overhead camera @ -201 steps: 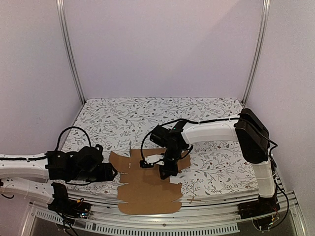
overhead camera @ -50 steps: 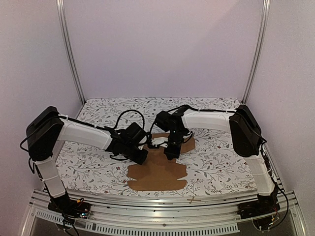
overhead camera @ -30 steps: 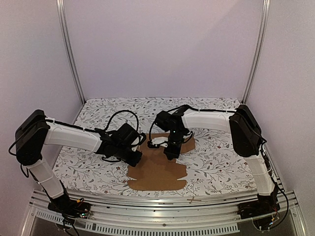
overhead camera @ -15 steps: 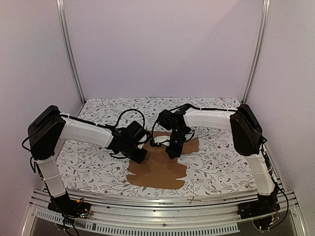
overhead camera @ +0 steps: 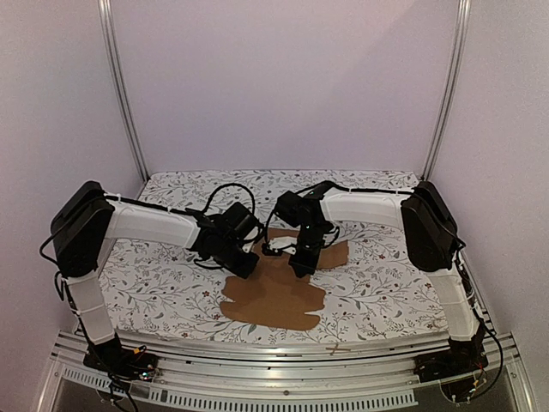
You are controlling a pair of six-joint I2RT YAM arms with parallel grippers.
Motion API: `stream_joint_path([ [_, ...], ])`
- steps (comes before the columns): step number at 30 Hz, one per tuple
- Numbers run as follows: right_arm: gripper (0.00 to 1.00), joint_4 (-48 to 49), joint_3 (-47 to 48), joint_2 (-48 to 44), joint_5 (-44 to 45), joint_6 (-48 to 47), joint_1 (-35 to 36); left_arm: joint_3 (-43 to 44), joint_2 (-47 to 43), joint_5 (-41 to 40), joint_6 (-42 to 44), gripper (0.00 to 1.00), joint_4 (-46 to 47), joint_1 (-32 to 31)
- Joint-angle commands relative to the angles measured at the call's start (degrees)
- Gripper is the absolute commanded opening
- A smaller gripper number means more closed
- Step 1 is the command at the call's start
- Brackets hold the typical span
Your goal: Fold the paper box
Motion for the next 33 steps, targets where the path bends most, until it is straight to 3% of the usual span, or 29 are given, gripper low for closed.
stream_joint_path([
  [1,0.00,-3.0,-5.6,9.7,4.9,0.4,-0.8,2.0,-0.1,1.6,1.0,0.05,-0.8,1.4],
  [12,0.00,-3.0,-5.8,9.6,3.9,0.5,-0.8,2.0,4.6,3.6,0.9,0.05,2.1,1.8],
  [19,0.00,-3.1,-5.6,9.6,2.8,0.5,-0.8,6.6,10.4,4.3,1.6,0.05,-3.3,2.1],
  [25,0.00,-3.0,-6.7,9.1,2.8,0.7,-0.9,6.7,9.5,3.4,1.7,0.03,-4.9,2.1],
  [29,0.00,-3.0,-8.4,4.2,2.9,0.2,-1.3,5.7,0.6,0.2,1.2,0.15,-2.2,2.1],
  [33,0.00,-3.3,-8.2,-2.2,4.2,0.4,-2.6,9.5,-6.9,-5.7,1.7,0.36,-2.6,2.6],
])
